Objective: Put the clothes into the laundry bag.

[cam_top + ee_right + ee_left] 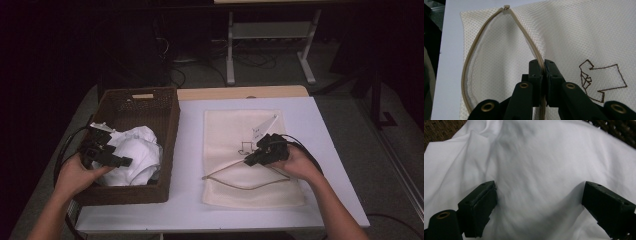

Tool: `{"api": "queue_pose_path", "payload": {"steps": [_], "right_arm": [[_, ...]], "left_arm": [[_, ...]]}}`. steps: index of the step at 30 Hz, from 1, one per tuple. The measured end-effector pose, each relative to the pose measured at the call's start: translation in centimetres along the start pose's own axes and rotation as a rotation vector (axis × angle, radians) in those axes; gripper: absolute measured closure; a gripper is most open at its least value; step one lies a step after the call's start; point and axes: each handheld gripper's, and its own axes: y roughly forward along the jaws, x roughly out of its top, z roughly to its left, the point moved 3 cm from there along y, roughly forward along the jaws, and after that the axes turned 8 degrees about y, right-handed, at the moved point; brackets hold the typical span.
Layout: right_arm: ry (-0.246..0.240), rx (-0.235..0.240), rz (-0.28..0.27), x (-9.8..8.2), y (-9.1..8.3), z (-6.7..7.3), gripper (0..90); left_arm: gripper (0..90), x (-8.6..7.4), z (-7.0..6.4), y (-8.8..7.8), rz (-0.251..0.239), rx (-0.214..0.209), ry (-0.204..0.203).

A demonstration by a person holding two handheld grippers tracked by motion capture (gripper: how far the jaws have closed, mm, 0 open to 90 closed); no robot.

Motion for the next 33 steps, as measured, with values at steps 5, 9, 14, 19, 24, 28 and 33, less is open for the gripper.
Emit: {"api": "queue_pose_path", "payload": {"steps": [5, 9, 14, 19, 24, 28, 33], "right_arm": [[0.003, 0.001, 0.002, 0.0, 0.0, 0.0, 84.1], [0.003, 0.0, 0.002, 0.0, 0.0, -0.1, 84.1], [0.006, -0.003, 0.003, 0.1, 0.1, 0.0, 84.1], [0.003, -0.009, 0.007, 0.3, 0.3, 0.2, 84.1], [-0.002, -0.012, 0.006, 0.3, 0.2, 0.3, 84.1], [0.0, -0.015, 0.003, 0.4, 0.0, 0.3, 84.1], [0.001, -0.013, 0.006, 0.5, 0.1, 0.1, 84.1]], "left_arm": [[11.3, -0.3, 0.2, 0.7, 0.048, -0.019, 0.014], [15.2, -0.4, 0.4, 1.5, 0.09, -0.02, -0.005], [25.7, -0.5, 0.6, 2.2, 0.124, 0.007, -0.01], [41.6, -0.2, 0.9, 3.1, 0.152, 0.028, -0.035], [48.3, -0.2, 1.3, 3.2, 0.136, 0.012, -0.058], [51.4, -0.3, 1.5, 3.1, 0.122, -0.004, -0.073], [56.6, -0.2, 1.8, 2.9, 0.111, -0.024, -0.086]]}}
